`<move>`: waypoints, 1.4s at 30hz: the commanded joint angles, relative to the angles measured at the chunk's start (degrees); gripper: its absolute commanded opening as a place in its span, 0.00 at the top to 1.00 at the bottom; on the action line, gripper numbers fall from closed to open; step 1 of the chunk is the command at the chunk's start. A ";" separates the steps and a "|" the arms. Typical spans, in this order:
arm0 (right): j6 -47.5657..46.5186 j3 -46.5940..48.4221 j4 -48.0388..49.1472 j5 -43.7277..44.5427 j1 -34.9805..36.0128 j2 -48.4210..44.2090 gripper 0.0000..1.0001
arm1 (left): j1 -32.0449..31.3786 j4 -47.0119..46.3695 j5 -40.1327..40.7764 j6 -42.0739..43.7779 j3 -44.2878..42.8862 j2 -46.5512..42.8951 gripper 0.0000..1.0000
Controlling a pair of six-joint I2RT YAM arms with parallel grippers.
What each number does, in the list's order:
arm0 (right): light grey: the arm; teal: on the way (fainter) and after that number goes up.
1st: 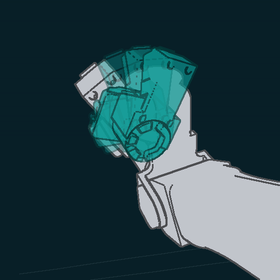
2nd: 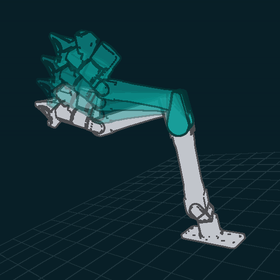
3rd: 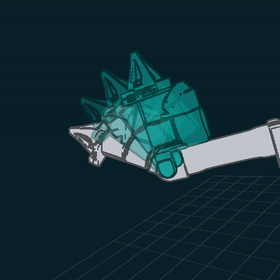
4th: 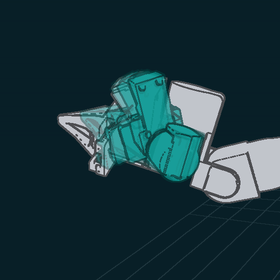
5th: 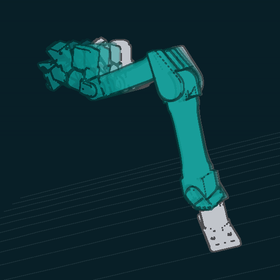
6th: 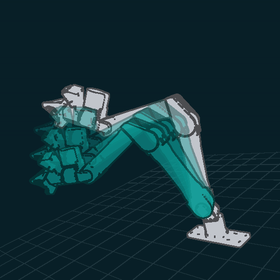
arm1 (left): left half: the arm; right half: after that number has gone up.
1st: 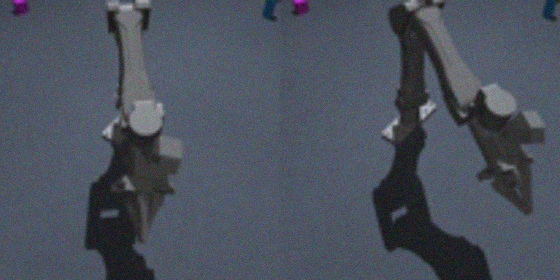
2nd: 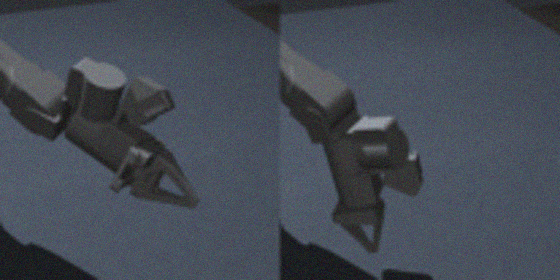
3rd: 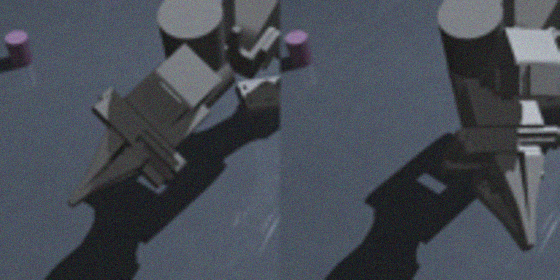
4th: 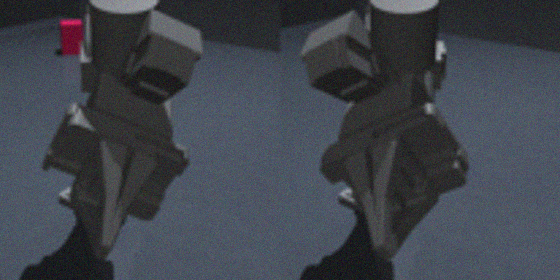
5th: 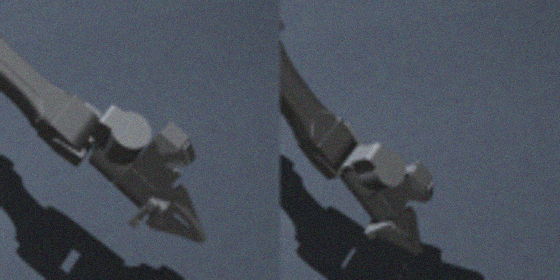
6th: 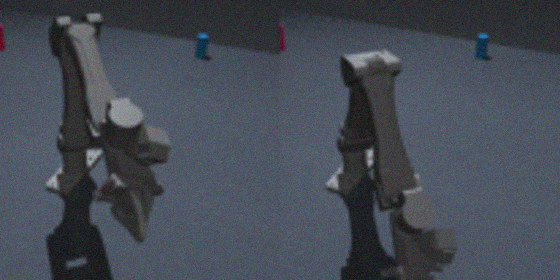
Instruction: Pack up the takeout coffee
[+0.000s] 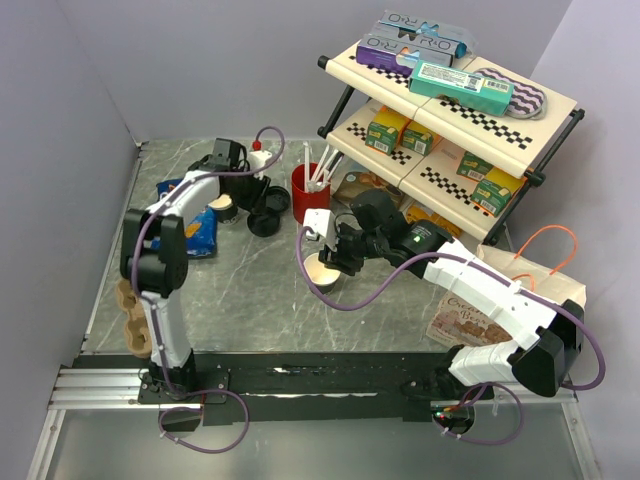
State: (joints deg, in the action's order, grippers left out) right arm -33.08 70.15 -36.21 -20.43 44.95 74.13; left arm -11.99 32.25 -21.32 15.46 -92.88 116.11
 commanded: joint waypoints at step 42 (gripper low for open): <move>-0.23 -0.19 1.23 -0.40 -0.56 0.49 0.51 | -4.45 2.54 -5.30 8.17 3.59 0.78 0.70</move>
State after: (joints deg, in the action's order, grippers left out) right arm -33.08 70.04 -36.16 -20.58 44.95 74.65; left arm -16.19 31.97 -23.22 21.58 -86.30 116.20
